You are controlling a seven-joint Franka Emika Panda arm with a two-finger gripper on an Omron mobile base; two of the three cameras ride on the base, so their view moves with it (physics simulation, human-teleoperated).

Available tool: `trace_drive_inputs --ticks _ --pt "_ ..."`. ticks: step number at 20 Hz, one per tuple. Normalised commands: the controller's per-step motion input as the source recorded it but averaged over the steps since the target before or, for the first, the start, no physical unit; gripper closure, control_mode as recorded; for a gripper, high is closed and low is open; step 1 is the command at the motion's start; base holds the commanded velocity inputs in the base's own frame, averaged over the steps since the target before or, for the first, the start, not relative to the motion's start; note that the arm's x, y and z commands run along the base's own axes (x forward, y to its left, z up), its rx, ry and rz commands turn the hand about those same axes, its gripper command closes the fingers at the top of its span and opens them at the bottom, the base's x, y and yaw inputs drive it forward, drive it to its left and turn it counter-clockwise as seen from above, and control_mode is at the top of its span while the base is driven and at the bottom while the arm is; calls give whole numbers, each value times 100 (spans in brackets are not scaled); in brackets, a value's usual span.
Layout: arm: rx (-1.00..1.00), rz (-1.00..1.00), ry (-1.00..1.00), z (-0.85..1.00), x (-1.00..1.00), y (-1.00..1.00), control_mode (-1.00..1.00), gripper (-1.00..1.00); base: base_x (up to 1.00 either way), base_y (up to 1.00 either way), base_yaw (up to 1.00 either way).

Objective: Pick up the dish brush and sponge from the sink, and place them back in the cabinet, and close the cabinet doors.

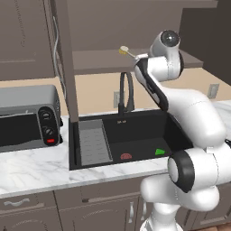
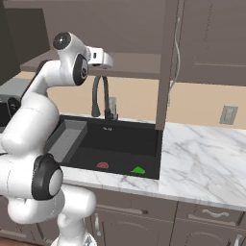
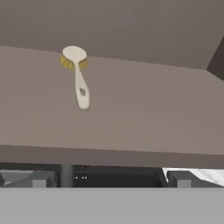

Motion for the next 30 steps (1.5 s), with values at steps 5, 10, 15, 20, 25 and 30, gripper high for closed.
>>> trace_drive_inputs --ticks 5,10,15,20,25,30 --pt "2 -6 9 0 -52 -10 -100 -100 0 0 0" --pt "7 -2 8 0 -49 -24 -100 -100 0 0 0" --pt "10 -2 1 -7 -41 -31 -100 -100 0 0 0" --pt "3 0 0 -8 -21 -17 -100 -100 0 0 0" --pt "0 0 0 -21 -10 -7 -100 -100 0 0 0" --pt "0 0 4 -5 -9 0 -100 -100 0 0 0"
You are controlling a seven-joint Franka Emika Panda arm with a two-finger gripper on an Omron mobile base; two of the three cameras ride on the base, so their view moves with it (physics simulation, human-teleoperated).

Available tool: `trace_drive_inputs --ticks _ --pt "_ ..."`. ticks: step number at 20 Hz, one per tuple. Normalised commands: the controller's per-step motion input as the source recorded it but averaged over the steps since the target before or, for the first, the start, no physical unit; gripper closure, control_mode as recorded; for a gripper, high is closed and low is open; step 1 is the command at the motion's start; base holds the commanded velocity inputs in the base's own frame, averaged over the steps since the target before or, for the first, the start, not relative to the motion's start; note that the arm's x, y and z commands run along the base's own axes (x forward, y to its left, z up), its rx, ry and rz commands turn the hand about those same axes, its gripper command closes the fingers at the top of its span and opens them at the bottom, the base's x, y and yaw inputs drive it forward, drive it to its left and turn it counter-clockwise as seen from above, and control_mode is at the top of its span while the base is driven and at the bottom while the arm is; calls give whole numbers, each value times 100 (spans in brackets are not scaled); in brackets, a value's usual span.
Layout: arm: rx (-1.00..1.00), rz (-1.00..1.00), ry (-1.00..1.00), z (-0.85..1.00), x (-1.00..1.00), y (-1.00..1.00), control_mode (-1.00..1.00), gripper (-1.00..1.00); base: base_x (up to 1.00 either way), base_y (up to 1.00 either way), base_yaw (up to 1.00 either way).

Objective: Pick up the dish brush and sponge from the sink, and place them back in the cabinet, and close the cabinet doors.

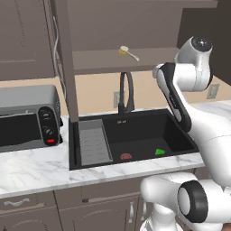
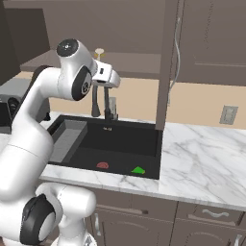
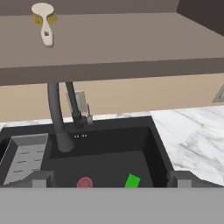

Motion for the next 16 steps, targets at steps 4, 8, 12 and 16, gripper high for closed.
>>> trace_drive_inputs --ticks 4,8,12,16 --pt "0 0 8 0 -1 0 -100 -100 0 0 0" --pt "0 0 11 0 -14 -1 -100 -100 0 0 0" --pt "0 0 11 0 -23 -5 -100 -100 0 0 0" --pt "0 0 9 -2 -25 -4 -100 -100 0 0 0"
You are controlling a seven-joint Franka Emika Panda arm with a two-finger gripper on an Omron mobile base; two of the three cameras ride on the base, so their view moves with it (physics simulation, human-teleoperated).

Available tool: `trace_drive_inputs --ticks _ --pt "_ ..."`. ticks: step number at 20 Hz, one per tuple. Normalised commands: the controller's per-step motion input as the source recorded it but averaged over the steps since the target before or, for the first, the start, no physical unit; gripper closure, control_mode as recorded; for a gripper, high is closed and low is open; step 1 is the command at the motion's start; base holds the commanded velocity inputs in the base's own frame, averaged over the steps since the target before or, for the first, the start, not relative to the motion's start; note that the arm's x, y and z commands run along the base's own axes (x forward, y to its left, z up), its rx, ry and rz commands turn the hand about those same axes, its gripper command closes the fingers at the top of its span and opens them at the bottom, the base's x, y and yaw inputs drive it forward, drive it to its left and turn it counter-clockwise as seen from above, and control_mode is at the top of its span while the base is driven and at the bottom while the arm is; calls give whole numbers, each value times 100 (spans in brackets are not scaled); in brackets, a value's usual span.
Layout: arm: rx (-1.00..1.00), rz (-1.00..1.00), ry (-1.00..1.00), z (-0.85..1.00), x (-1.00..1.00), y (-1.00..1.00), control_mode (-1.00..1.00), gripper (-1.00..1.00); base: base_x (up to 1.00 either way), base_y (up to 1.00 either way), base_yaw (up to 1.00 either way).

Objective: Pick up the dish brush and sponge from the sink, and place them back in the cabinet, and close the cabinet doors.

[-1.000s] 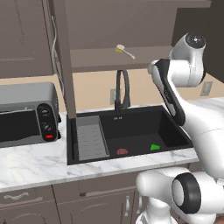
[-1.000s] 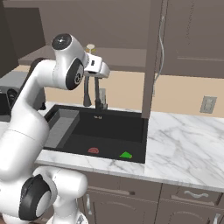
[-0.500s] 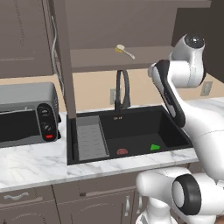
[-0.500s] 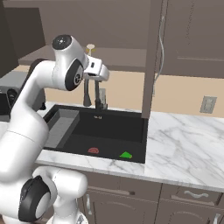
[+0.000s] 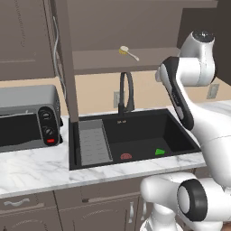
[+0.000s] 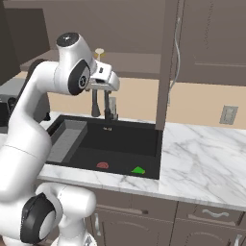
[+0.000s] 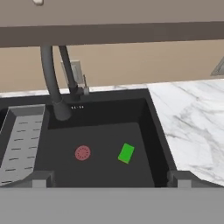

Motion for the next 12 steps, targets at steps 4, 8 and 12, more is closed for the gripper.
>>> trace_drive_inputs --ticks 4,8,12 --pt "0 0 6 -7 -21 0 -100 -100 0 0 0" --pt "0 0 4 -8 -18 0 -100 -100 0 0 0" --pt "0 0 2 -16 -13 0 -100 -100 0 0 0"
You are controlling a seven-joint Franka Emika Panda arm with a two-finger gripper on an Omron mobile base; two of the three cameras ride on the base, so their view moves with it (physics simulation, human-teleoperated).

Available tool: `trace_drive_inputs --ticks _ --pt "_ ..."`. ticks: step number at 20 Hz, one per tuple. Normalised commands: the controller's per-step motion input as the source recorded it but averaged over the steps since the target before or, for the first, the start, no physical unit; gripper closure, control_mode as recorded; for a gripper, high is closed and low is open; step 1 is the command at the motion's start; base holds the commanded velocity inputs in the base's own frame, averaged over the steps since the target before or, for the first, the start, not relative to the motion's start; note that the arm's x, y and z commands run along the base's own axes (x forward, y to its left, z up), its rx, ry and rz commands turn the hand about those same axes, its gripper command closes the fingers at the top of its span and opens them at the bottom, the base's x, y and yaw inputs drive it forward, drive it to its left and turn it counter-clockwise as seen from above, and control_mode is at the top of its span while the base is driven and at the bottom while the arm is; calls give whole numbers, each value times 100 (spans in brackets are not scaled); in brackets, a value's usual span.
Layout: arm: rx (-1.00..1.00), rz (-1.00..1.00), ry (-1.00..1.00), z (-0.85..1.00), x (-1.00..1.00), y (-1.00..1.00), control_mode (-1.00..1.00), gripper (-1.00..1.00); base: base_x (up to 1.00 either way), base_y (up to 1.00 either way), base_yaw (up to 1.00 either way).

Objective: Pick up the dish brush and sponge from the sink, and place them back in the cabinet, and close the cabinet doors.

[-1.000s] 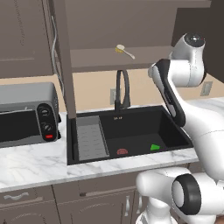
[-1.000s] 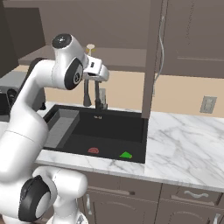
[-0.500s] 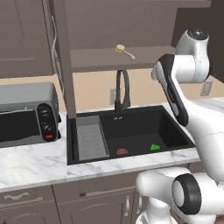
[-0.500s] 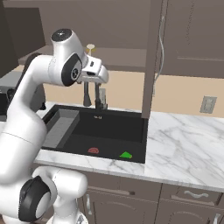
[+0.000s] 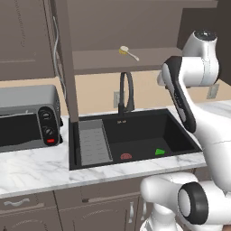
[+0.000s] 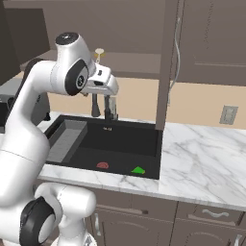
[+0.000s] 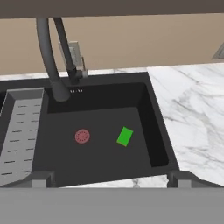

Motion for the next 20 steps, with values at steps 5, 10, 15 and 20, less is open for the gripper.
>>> trace_drive_inputs --ticks 5,10,15,20 --pt "0 0 0 -28 -20 0 -100 -100 0 0 0" --pt "0 0 0 -19 -13 -3 -100 -100 0 0 0" --pt "0 0 1 -12 -7 -2 -100 -100 0 0 0" --pt "0 0 6 -2 -1 0 -100 -100 0 0 0"
